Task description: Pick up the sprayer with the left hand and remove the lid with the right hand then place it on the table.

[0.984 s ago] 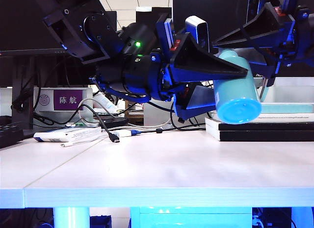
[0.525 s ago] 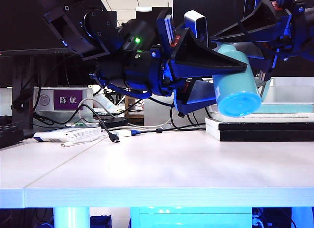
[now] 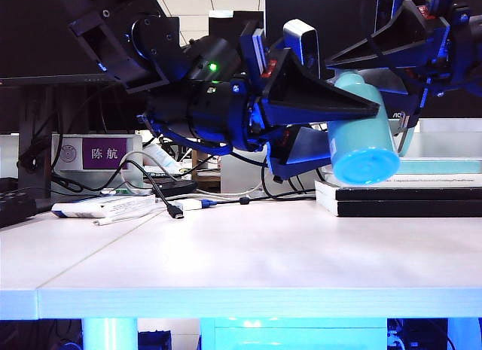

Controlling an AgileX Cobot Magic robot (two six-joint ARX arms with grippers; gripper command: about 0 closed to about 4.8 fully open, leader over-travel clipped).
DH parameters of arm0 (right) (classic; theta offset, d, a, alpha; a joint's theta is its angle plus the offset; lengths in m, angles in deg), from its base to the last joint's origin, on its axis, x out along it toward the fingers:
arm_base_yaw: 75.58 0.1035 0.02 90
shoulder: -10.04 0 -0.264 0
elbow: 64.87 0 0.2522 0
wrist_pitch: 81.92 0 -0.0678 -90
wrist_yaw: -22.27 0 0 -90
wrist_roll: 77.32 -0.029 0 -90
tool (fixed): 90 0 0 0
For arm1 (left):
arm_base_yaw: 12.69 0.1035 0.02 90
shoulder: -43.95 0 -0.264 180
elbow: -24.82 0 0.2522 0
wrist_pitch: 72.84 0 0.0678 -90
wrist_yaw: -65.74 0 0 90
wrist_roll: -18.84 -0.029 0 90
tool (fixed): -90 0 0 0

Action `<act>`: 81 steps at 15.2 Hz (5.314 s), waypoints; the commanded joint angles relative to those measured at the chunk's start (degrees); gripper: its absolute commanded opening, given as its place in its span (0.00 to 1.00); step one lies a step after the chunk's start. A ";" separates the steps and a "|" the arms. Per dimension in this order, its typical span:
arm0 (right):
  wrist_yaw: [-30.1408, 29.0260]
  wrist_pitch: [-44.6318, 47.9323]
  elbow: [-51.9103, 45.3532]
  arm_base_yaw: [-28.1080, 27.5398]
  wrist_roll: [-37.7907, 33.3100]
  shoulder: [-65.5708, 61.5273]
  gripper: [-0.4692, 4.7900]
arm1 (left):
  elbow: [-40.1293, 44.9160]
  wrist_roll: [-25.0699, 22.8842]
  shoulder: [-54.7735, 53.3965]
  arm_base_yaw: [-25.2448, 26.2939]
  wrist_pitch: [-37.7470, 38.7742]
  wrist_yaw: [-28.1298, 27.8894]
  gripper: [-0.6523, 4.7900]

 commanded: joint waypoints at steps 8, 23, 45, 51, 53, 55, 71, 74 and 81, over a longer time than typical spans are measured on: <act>4.98 9.70 2.03 -2.01 -2.49 0.57 0.08 | 1.64 -5.07 1.36 -1.68 7.63 -1.27 0.27; 31.47 -10.21 1.95 -2.56 17.11 0.52 0.08 | 2.89 -15.58 8.02 9.55 -16.50 -34.03 0.15; 45.31 -2.01 1.95 -2.21 18.78 -7.85 0.08 | 10.51 -3.74 -0.55 16.24 -37.86 -36.85 0.11; 45.20 -0.83 1.95 -2.19 18.73 -15.43 0.08 | 10.54 -3.61 -2.73 16.20 -36.59 -37.24 0.11; 45.46 0.87 1.95 -2.19 18.80 -17.14 0.08 | 10.58 -3.72 -2.99 16.20 -36.63 -37.27 0.11; 47.01 4.31 1.97 -2.19 18.99 -18.99 0.08 | 10.60 -3.80 -3.43 16.20 -36.63 -37.99 0.11; 48.94 9.70 1.99 -2.19 19.58 -27.74 0.68 | 10.73 -2.23 -6.23 16.15 -36.63 -38.56 0.48; 48.92 10.23 1.99 -2.19 19.58 -27.74 0.75 | 10.71 -2.25 -6.23 16.15 -36.63 -38.58 0.70; 48.15 11.39 1.99 -2.19 19.56 -27.74 1.00 | 10.71 -1.86 -6.14 16.15 -36.65 -38.51 1.00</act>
